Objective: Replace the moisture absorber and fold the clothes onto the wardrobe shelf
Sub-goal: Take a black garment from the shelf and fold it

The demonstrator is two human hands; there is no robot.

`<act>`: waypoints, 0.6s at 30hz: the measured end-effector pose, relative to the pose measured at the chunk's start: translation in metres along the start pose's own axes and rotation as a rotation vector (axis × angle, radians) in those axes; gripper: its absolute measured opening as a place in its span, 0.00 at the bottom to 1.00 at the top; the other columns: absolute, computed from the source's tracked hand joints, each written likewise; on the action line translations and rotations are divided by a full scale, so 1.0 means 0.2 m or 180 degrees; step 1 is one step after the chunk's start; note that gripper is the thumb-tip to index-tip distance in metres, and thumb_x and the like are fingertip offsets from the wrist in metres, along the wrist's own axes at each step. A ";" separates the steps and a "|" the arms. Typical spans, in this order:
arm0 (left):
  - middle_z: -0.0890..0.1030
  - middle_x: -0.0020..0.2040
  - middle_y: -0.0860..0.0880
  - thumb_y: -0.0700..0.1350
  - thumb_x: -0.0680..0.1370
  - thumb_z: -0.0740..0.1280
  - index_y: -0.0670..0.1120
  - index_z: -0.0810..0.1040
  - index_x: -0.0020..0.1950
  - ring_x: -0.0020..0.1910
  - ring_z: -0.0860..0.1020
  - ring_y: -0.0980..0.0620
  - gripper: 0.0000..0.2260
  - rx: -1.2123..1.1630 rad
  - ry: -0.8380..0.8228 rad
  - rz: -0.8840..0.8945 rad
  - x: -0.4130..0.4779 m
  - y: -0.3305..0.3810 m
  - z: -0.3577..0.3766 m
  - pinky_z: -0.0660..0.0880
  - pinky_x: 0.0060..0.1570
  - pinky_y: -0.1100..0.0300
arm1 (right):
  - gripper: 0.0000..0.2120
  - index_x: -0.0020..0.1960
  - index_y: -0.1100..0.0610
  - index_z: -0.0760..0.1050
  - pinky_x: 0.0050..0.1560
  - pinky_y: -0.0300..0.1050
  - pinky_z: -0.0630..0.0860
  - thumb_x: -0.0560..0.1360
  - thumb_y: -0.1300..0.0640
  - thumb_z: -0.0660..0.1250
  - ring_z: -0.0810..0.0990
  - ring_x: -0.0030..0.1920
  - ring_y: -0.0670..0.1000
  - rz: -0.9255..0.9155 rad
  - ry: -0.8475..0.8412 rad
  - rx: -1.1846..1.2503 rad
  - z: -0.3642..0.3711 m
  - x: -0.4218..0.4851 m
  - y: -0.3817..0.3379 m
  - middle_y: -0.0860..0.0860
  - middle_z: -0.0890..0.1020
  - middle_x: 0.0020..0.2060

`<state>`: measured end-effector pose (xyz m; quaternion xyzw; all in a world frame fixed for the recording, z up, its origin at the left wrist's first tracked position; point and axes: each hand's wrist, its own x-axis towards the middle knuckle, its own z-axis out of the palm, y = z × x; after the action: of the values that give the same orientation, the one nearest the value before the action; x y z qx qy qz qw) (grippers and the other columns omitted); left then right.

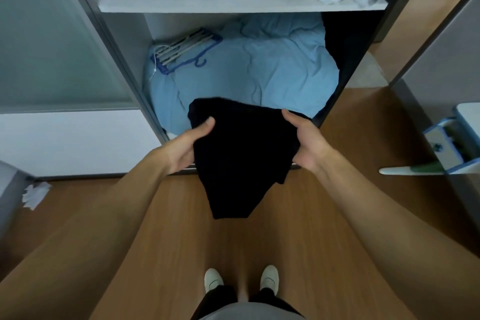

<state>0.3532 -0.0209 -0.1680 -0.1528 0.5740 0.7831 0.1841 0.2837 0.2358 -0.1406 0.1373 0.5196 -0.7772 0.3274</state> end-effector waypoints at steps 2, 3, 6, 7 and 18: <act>0.83 0.62 0.47 0.55 0.76 0.72 0.48 0.79 0.65 0.60 0.81 0.50 0.20 0.0176 0.0321 0.0166 0.01 -0.02 0.03 0.78 0.58 0.57 | 0.18 0.62 0.58 0.81 0.54 0.51 0.82 0.77 0.48 0.69 0.85 0.55 0.57 0.0209 0.0024 -0.0076 0.03 0.00 -0.03 0.56 0.85 0.56; 0.84 0.59 0.46 0.53 0.76 0.72 0.47 0.80 0.63 0.58 0.83 0.50 0.18 0.0086 0.0491 0.0279 0.01 -0.01 0.05 0.79 0.58 0.56 | 0.20 0.64 0.59 0.80 0.58 0.52 0.80 0.77 0.47 0.68 0.83 0.58 0.57 0.0222 -0.0036 -0.0001 0.03 0.00 -0.04 0.57 0.84 0.58; 0.86 0.54 0.45 0.52 0.77 0.72 0.45 0.85 0.56 0.52 0.85 0.48 0.13 -0.0344 0.0646 0.0296 0.04 0.08 0.13 0.82 0.48 0.56 | 0.24 0.66 0.60 0.78 0.65 0.52 0.76 0.77 0.45 0.67 0.80 0.63 0.57 -0.0073 -0.0320 0.0335 -0.04 -0.03 -0.02 0.58 0.82 0.62; 0.86 0.54 0.45 0.53 0.77 0.71 0.46 0.86 0.53 0.51 0.85 0.49 0.13 -0.0478 0.0523 0.0273 0.05 0.11 0.14 0.82 0.46 0.57 | 0.22 0.65 0.58 0.79 0.63 0.49 0.77 0.77 0.45 0.68 0.81 0.62 0.56 -0.0121 -0.0334 0.0165 -0.05 -0.05 0.01 0.56 0.83 0.61; 0.85 0.58 0.49 0.56 0.78 0.68 0.48 0.81 0.62 0.57 0.83 0.52 0.17 -0.0163 0.0522 -0.0208 -0.02 -0.09 0.04 0.80 0.49 0.60 | 0.12 0.55 0.59 0.82 0.54 0.51 0.82 0.78 0.52 0.68 0.85 0.49 0.55 0.0323 0.0254 -0.0037 0.05 -0.02 0.05 0.55 0.86 0.52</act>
<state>0.3651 -0.0089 -0.1799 -0.2398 0.5617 0.7759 0.1579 0.2953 0.2259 -0.1414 0.1924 0.5290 -0.7505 0.3462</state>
